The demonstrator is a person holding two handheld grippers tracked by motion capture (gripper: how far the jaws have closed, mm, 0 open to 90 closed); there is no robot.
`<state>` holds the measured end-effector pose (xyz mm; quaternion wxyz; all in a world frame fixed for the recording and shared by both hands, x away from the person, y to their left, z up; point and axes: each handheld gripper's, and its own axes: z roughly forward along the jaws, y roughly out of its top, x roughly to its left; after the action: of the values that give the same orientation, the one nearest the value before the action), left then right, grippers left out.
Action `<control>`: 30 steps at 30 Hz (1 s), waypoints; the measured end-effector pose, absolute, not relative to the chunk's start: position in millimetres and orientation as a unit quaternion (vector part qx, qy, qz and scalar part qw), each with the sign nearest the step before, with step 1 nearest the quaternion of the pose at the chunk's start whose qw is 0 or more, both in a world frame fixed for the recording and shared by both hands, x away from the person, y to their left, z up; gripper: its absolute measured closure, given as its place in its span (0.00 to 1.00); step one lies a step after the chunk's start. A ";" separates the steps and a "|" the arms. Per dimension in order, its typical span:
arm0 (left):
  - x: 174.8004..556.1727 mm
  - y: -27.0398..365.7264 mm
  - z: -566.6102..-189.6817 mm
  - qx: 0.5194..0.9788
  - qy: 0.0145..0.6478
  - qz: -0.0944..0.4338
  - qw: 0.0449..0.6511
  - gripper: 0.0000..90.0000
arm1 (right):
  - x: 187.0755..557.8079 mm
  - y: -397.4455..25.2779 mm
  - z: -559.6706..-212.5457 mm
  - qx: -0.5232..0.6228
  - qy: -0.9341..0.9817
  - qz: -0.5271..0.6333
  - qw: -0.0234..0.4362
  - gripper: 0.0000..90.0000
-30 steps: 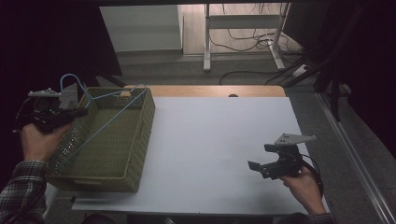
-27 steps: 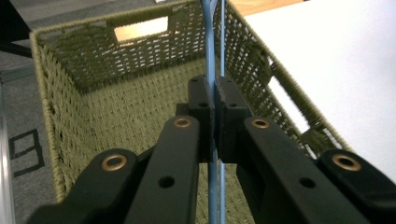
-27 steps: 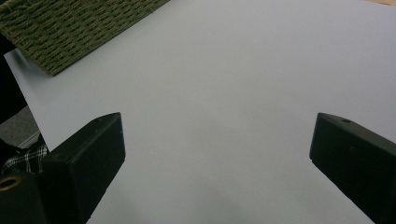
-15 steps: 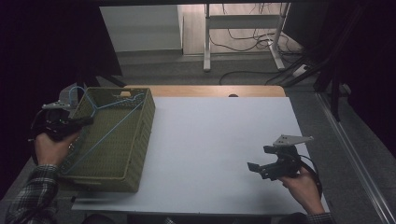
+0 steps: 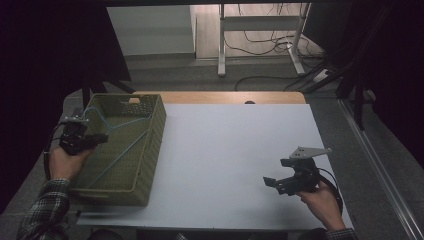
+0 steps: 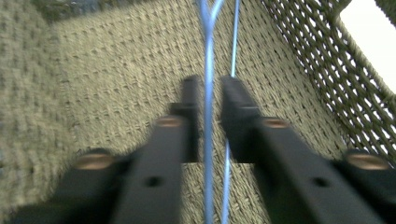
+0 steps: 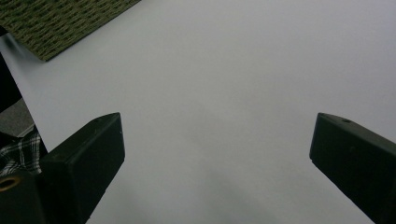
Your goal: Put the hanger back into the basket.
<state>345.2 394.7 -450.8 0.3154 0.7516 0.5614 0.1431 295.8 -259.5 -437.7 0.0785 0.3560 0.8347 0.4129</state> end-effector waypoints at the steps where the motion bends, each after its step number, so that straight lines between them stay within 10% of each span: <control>1: 343.3 395.3 -448.1 0.747 0.566 0.150 0.316 0.75 | 295.8 -259.7 -437.8 0.356 0.835 0.413 0.079 0.03; 15: 288.4 344.6 -407.3 0.760 0.474 0.140 0.422 0.23 | 287.0 -259.6 -429.7 0.349 0.834 0.416 0.098 0.03; 30: 243.3 293.1 -428.3 0.759 0.435 0.108 0.473 0.09 | 269.4 -266.7 -434.2 0.348 0.825 0.423 0.139 0.03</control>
<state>243.3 293.1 -428.3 0.4725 0.7590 0.4347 0.1079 269.4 -266.7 -434.2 0.1390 0.3481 0.8248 0.4233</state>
